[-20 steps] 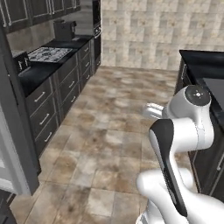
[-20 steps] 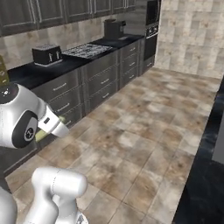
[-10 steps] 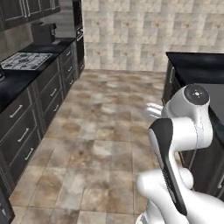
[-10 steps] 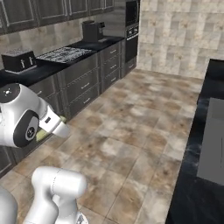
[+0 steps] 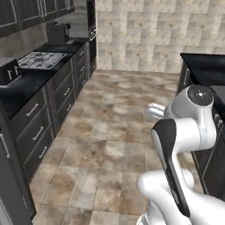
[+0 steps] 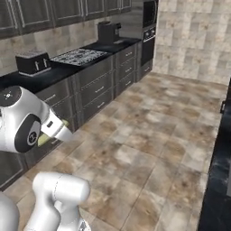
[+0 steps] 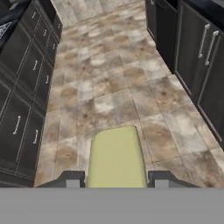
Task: Retrieve the butter from the fridge and place it on a plate on the dining table. Then retrieve the butter knife by the fridge and place it near the plate.
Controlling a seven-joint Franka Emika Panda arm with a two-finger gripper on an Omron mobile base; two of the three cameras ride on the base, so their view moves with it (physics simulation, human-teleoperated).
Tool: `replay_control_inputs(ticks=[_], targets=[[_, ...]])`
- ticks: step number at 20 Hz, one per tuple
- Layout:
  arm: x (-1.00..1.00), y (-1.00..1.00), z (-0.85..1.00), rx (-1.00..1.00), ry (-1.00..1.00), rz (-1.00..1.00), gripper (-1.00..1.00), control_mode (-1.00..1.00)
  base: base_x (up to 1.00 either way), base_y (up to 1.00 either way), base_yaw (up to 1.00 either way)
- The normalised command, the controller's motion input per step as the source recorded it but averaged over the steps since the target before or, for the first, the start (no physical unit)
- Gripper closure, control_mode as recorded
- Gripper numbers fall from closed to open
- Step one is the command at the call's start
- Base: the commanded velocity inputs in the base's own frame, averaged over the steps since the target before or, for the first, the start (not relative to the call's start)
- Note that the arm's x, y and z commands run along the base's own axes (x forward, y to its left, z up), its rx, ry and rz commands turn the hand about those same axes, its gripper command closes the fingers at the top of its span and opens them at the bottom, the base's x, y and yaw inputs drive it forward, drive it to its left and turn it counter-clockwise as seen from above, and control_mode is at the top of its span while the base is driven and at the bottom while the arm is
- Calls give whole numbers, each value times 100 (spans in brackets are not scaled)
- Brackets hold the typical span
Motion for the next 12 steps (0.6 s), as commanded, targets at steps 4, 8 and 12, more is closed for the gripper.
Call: replay_control_inputs(ticks=[4,8,12], targets=[[0,0,0,0,0,0,100,100,91,15,-2],[0,0,0,0,0,0,100,100,100,0,-6],[0,0,0,0,0,0,100,100,98,-28,-6]])
